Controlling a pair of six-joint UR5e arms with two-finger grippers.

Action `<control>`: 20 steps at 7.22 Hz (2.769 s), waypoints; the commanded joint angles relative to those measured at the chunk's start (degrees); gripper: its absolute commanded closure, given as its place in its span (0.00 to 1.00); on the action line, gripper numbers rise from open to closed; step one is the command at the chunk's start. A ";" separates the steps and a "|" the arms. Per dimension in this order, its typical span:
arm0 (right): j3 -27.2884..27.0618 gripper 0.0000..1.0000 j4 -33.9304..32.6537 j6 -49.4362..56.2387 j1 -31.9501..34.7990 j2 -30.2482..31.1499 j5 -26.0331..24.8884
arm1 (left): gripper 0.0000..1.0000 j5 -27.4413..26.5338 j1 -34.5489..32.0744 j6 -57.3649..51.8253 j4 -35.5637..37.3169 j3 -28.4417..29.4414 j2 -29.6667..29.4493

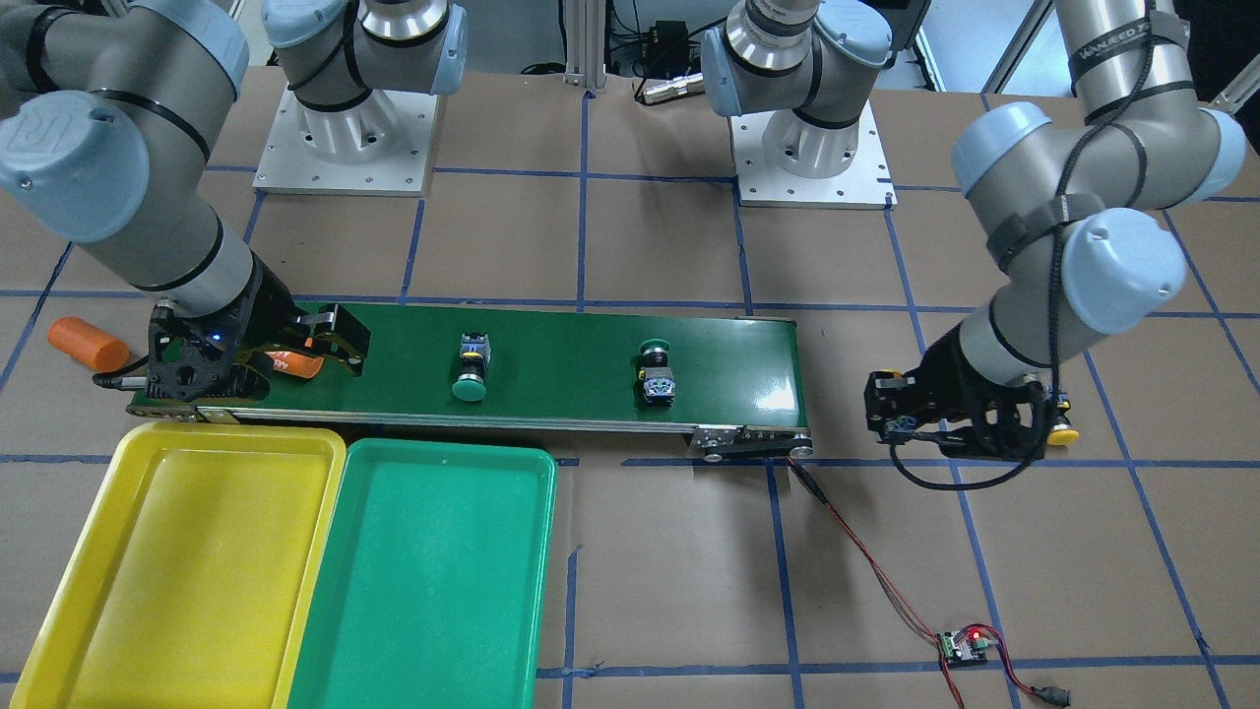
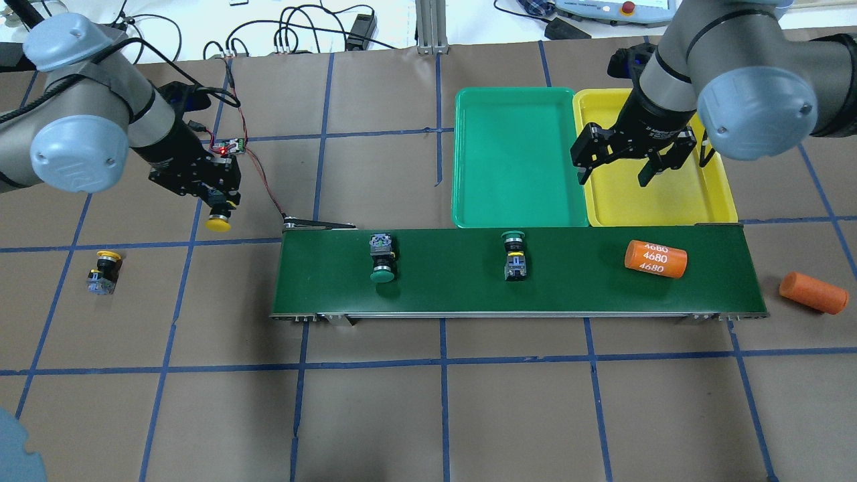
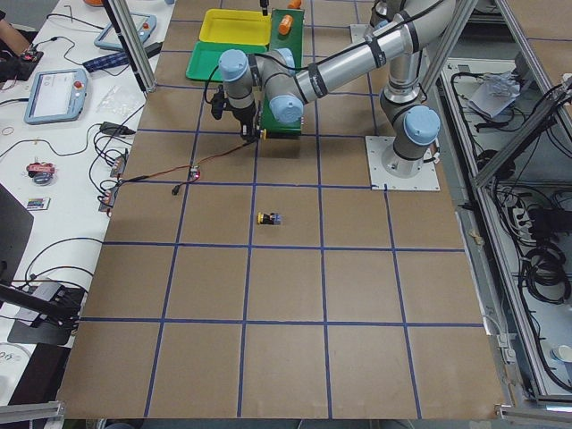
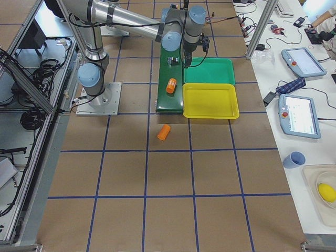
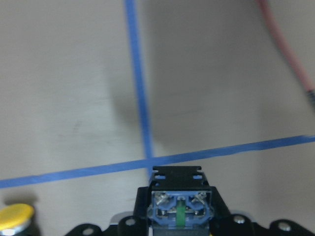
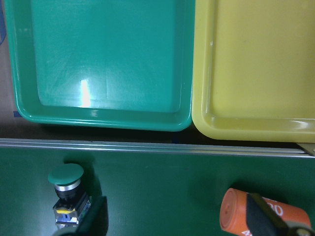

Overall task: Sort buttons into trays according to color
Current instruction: 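Place the yellow-capped button on the belt while the right gripper lowers, then grasp the belt's green-capped button with right gripper while left reaches table button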

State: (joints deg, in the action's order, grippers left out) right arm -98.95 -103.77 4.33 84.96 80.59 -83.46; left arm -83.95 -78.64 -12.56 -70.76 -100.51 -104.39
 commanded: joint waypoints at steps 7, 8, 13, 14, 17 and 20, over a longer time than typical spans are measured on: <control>-7.75 0.00 -4.34 -0.11 -2.16 0.01 3.48 | 0.74 1.51 -8.02 5.00 6.15 -8.12 -0.55; -8.62 0.00 -3.81 -0.63 -4.08 -0.16 3.91 | 0.01 1.34 -8.02 5.00 6.16 -8.21 -0.29; -16.18 0.00 -6.35 -3.18 -4.54 3.00 8.73 | 0.00 -5.41 3.88 -6.69 1.86 -1.90 2.27; -16.36 0.00 -6.53 -2.40 -4.97 3.00 8.84 | 0.00 -5.52 10.11 -13.74 1.59 -2.93 2.00; -16.37 0.00 -6.88 -2.39 -5.07 2.82 9.10 | 0.00 -5.26 23.77 -30.03 3.17 -4.70 -0.72; -16.28 0.00 -8.99 -2.13 -5.07 2.21 7.97 | 0.00 -6.83 26.95 -34.28 20.84 -10.29 -5.01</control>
State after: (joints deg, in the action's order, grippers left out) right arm -115.23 -112.09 2.07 79.90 83.06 -74.74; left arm -89.95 -52.83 -45.55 -58.60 -107.82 -107.39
